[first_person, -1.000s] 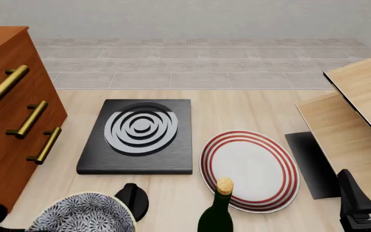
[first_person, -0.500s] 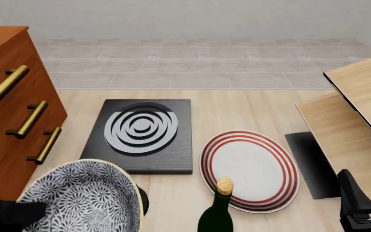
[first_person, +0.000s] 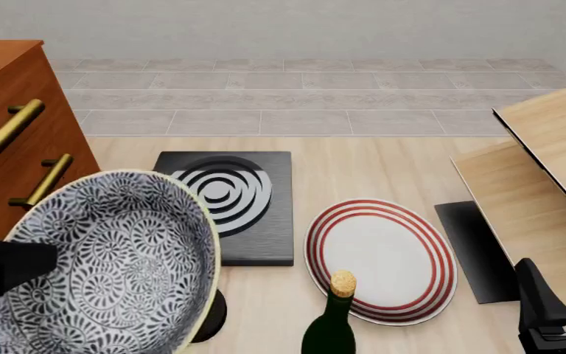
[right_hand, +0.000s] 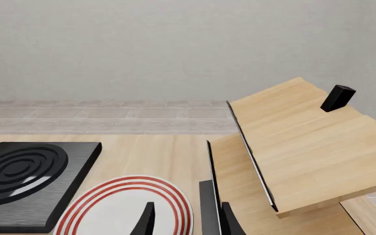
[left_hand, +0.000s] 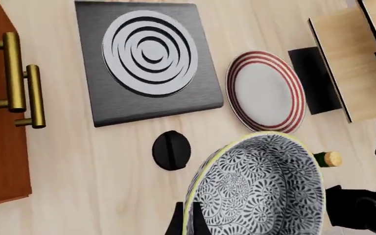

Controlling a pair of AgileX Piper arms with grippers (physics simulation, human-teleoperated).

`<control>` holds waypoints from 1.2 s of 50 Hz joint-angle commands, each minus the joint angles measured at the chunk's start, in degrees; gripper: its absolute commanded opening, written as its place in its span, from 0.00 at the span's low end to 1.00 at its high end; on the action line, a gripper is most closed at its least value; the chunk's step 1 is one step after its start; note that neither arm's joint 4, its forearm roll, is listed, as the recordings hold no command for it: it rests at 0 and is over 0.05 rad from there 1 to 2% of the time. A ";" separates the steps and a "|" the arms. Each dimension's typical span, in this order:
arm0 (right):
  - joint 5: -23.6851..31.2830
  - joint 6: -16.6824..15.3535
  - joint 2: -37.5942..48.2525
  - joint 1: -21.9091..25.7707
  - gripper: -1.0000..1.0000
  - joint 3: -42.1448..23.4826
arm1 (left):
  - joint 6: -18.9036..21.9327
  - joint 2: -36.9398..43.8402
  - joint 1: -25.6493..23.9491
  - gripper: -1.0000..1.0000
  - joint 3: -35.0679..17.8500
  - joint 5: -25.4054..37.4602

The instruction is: Put the bowl on the top of the cabinet.

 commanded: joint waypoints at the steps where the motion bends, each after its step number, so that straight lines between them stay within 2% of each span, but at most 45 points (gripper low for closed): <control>1: 0.21 0.02 -0.18 -0.02 1.00 -0.06 | 0.50 4.34 1.11 0.00 -6.77 0.00; 9: 0.21 0.01 -0.17 0.00 1.00 -0.06 | 1.07 7.27 1.86 0.00 -11.56 0.72; 10: 0.21 0.00 -0.17 0.01 1.00 -0.06 | -0.73 8.10 1.42 0.00 -12.28 1.17; 11: 0.21 0.00 -0.17 0.01 1.00 -0.06 | -0.73 8.10 1.41 0.00 -12.29 1.18; 12: 0.20 0.01 -0.18 0.01 1.00 -0.06 | 0.21 8.42 2.76 0.00 -14.42 1.10; 14: 0.21 0.01 -0.17 -0.01 1.00 -0.06 | -0.08 10.20 2.46 0.00 -17.37 2.61; 17: 0.20 0.02 -0.19 0.00 1.00 -0.06 | 0.02 10.24 2.83 0.00 -16.99 1.68; 23: 0.21 0.01 -0.17 -0.01 1.00 -0.06 | 0.04 12.16 3.34 0.00 -20.55 2.43; 24: 0.21 0.00 -0.17 0.00 1.00 -0.06 | 0.51 13.25 3.79 0.00 -23.35 3.46; 43: 0.21 0.01 -0.18 0.00 1.00 -0.06 | 0.98 19.63 9.33 0.00 -31.45 2.71; 48: 0.21 0.01 -0.18 -0.02 1.00 -0.06 | 1.29 21.85 11.39 0.00 -35.28 3.39; 60: 0.21 0.01 -0.17 -0.01 1.00 -0.06 | 1.12 24.42 15.16 0.00 -36.80 1.22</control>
